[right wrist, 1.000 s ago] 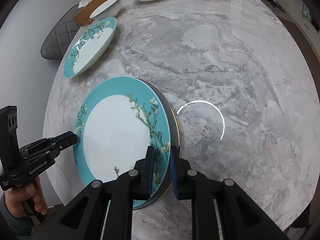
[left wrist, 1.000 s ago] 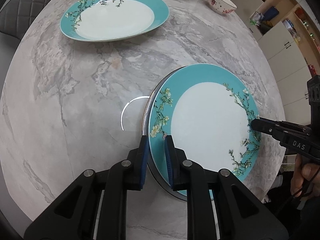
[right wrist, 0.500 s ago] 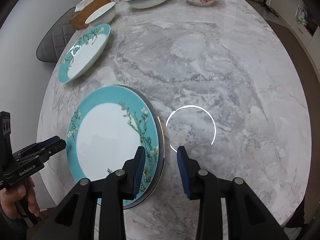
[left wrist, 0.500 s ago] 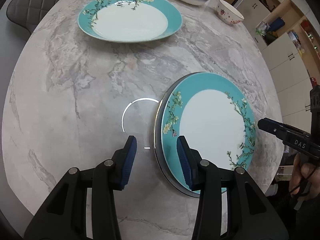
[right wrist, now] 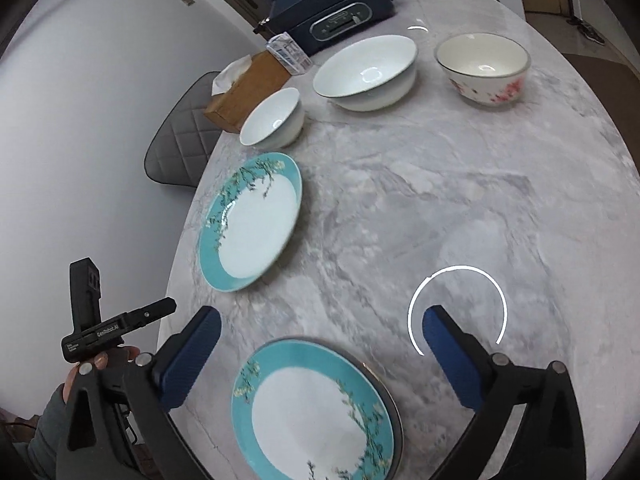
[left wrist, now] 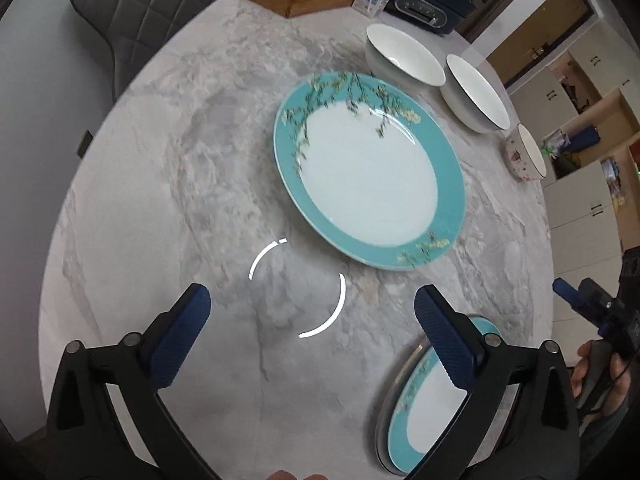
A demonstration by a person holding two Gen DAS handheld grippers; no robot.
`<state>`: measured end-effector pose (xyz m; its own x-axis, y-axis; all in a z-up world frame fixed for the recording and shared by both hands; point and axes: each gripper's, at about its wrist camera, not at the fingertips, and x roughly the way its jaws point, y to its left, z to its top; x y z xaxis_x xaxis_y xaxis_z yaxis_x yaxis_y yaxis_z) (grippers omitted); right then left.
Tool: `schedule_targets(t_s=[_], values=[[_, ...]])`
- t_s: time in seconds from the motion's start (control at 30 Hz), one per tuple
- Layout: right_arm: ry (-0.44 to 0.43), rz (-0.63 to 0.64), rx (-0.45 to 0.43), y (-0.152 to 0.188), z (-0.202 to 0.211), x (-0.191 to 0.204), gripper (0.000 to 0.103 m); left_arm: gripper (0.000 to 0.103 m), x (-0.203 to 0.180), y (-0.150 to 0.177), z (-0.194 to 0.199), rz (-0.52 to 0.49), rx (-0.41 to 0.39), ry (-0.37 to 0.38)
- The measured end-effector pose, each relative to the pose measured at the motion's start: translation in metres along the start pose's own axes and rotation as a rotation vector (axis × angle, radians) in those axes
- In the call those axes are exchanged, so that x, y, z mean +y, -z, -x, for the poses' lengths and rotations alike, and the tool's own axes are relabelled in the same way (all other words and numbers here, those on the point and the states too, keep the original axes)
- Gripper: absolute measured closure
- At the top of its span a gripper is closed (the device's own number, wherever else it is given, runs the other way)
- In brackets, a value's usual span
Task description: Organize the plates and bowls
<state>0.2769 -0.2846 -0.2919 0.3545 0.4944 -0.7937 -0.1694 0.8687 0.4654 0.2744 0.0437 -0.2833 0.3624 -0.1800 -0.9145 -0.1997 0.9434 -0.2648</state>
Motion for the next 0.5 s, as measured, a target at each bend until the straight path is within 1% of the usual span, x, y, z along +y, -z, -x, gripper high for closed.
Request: schedule_targets(t_s=[0.07, 0.13, 0.17, 0.3, 0.33, 0.37, 0.43, 0.5], values=[[-0.002, 0.02, 0.021, -0.02, -0.015, 0.006, 0.0, 0.0, -0.003, -0.013, 0.0, -0.024, -0.067, -0.026], [-0.011, 0.045, 0.044, -0.038, -0.032, 0.011, 0.0, 0.0, -0.004, -0.023, -0.005, -0.031, -0.085, -0.055], [-0.011, 0.048, 0.048, -0.046, -0.039, 0.012, 0.0, 0.0, -0.004, -0.029, -0.01, -0.031, -0.084, -0.07], [-0.041, 0.054, 0.058, -0.071, -0.07, 0.011, 0.0, 0.0, -0.001, -0.047, -0.034, -0.016, -0.056, -0.088], [-0.052, 0.05, 0.065, -0.077, -0.078, 0.01, 0.0, 0.0, 0.001, -0.051, -0.04, -0.006, -0.046, -0.083], [-0.063, 0.042, 0.075, -0.081, -0.085, 0.008, 0.0, 0.0, 0.004, -0.054, -0.046, 0.009, -0.038, -0.071], [-0.086, 0.018, 0.109, -0.089, -0.101, 0.005, 0.0, 0.0, 0.008, -0.059, -0.057, 0.02, -0.02, -0.083], [-0.101, 0.005, 0.14, -0.096, -0.115, 0.002, 0.001, 0.0, 0.011, -0.065, -0.063, 0.02, -0.006, -0.077]])
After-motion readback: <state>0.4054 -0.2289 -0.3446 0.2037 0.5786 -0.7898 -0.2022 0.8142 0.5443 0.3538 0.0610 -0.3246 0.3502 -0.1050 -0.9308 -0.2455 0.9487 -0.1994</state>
